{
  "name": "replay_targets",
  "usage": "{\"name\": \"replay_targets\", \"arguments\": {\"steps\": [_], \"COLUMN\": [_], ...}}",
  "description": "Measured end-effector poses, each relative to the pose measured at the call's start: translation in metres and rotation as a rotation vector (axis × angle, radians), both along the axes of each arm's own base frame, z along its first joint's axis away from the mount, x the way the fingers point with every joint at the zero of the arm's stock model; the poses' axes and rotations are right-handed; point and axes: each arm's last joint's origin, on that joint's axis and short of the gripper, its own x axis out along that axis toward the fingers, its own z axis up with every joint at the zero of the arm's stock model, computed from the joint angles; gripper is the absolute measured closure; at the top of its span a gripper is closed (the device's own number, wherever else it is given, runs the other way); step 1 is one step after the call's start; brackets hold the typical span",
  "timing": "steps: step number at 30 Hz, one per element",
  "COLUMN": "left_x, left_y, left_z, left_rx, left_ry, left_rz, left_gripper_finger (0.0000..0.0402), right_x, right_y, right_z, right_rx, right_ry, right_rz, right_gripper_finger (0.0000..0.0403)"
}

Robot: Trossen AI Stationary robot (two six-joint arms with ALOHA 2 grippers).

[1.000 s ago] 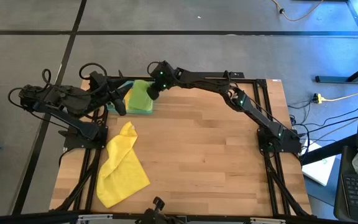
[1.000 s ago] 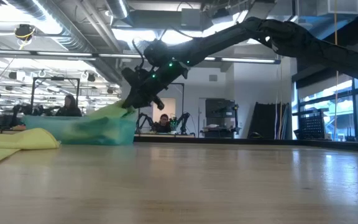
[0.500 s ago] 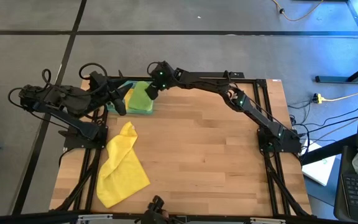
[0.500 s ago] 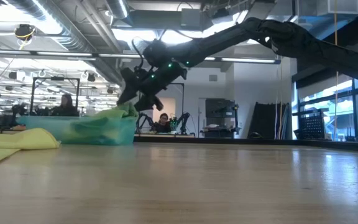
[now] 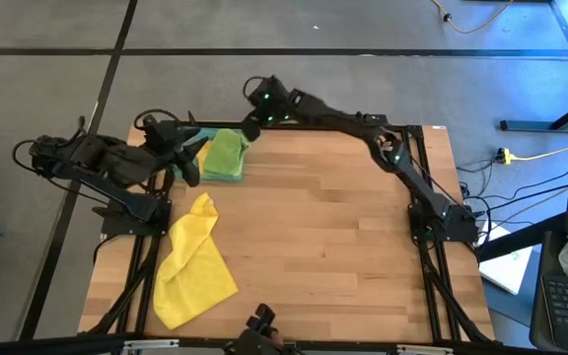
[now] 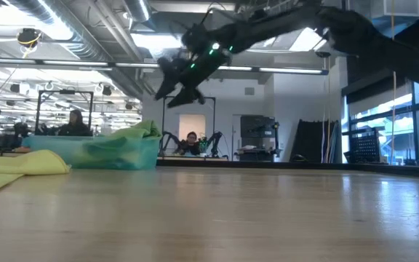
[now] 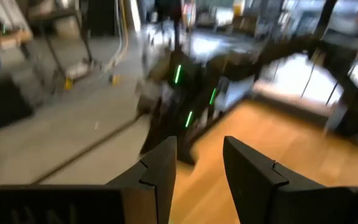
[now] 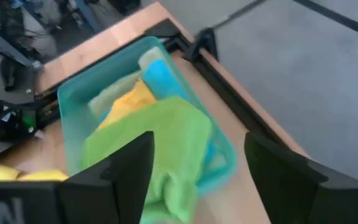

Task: Fold microfiber towels
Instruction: Stack the folded green microfiber cloth on top of the yellow microfiber cloth in the blue bin

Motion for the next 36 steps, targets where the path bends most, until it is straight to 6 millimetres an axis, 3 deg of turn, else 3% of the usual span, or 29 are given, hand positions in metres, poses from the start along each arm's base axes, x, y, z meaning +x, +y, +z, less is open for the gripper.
{"name": "replay_targets", "arguments": {"steps": [7, 13, 19, 22, 30, 36], "left_x": [0.012, 0.039, 0.058, 0.064, 0.085, 0.102], "left_y": [0.021, 0.049, 0.081, 0.1, 0.149, 0.185], "left_z": [-0.025, -0.057, -0.077, -0.089, -0.124, -0.118], "left_rx": [-0.14, -0.212, -0.118, -0.096, -0.216, -0.29], "left_ry": [0.171, 0.323, 0.611, 0.759, 1.094, 1.205], "left_rz": [0.058, 0.017, -0.238, -0.284, -0.485, -0.628], "left_gripper_finger": [0.0276, 0.0276, 0.0276, 0.0276, 0.0276, 0.0275], "right_x": [-0.045, -0.076, -0.121, -0.145, -0.178, -0.179], "right_y": [0.019, 0.048, 0.085, 0.105, 0.154, 0.175], "right_z": [0.06, 0.107, 0.156, 0.177, 0.203, 0.203], "right_rx": [0.145, 0.194, 0.151, 0.115, 0.066, 0.014], "right_ry": [0.069, 0.072, 0.1, 0.115, 0.152, 0.202], "right_rz": [0.097, 0.206, 0.335, 0.39, 0.533, 0.555], "right_gripper_finger": [0.0202, 0.0237, 0.0259, 0.0259, 0.0227, 0.0202]}}
